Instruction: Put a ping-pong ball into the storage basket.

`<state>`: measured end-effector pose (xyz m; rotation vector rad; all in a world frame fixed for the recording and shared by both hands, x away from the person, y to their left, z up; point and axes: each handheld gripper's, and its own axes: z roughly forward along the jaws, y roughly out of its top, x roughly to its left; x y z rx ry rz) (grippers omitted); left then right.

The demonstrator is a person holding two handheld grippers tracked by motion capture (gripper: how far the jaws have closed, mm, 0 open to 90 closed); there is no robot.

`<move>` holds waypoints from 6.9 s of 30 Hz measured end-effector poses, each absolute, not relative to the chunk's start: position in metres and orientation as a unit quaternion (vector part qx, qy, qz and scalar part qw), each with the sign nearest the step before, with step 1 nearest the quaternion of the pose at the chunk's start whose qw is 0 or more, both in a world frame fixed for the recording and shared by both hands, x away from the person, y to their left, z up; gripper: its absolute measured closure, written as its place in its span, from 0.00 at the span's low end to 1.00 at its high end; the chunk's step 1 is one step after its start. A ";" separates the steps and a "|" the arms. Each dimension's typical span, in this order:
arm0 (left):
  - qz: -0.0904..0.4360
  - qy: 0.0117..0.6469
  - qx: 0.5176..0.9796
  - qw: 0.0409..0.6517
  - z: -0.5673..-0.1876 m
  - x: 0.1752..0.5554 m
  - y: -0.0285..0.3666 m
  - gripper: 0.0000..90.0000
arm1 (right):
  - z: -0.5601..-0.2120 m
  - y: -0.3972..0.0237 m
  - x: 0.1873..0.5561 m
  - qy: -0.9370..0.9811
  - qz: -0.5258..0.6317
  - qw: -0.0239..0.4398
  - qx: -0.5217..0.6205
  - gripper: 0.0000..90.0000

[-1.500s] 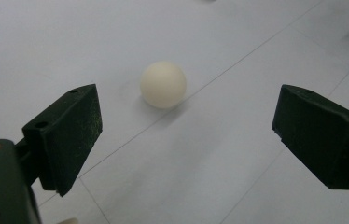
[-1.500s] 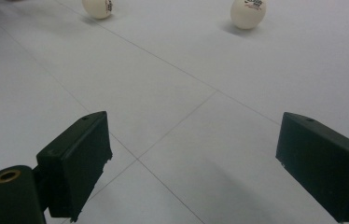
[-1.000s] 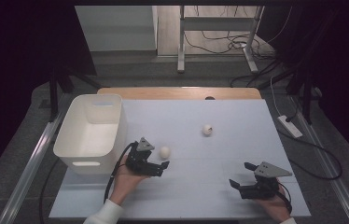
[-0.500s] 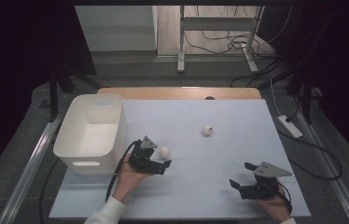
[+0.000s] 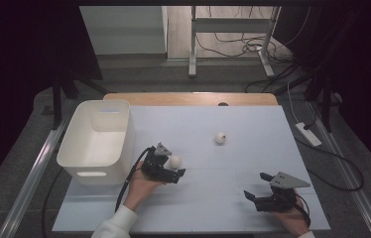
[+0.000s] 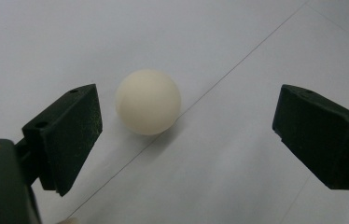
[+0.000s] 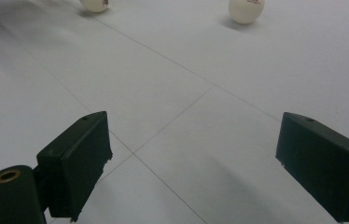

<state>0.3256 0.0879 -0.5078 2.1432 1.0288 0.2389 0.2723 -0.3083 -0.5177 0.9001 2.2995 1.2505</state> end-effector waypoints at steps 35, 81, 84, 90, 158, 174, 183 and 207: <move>0.086 0.421 0.829 0.358 -0.529 0.347 0.088 0.26 | -0.518 -0.309 0.272 0.816 0.444 0.186 0.320 0.12; 0.113 0.395 0.805 0.428 -0.497 0.325 0.101 0.56 | -0.516 -0.310 0.271 0.814 0.445 0.196 0.317 0.12; 0.116 0.388 0.805 0.434 -0.494 0.322 0.101 0.56 | -0.516 -0.310 0.271 0.816 0.443 0.196 0.316 0.12; 0.119 0.381 0.802 0.445 -0.487 0.318 0.102 0.56 | -0.516 -0.310 0.271 0.815 0.444 0.196 0.316 0.12; 0.152 0.330 0.746 0.558 -0.424 0.281 0.123 0.56 | -0.517 -0.309 0.270 0.817 0.438 0.201 0.315 0.12; 0.164 0.330 0.735 0.569 -0.417 0.276 0.130 0.56 | -0.517 -0.309 0.270 0.817 0.438 0.202 0.316 0.12; 0.168 0.327 0.733 0.573 -0.413 0.273 0.133 0.56 | -0.517 -0.309 0.270 0.817 0.437 0.203 0.316 0.12; 0.174 0.328 0.729 0.574 -0.410 0.272 0.138 0.56 | -0.518 -0.309 0.270 0.819 0.435 0.205 0.314 0.12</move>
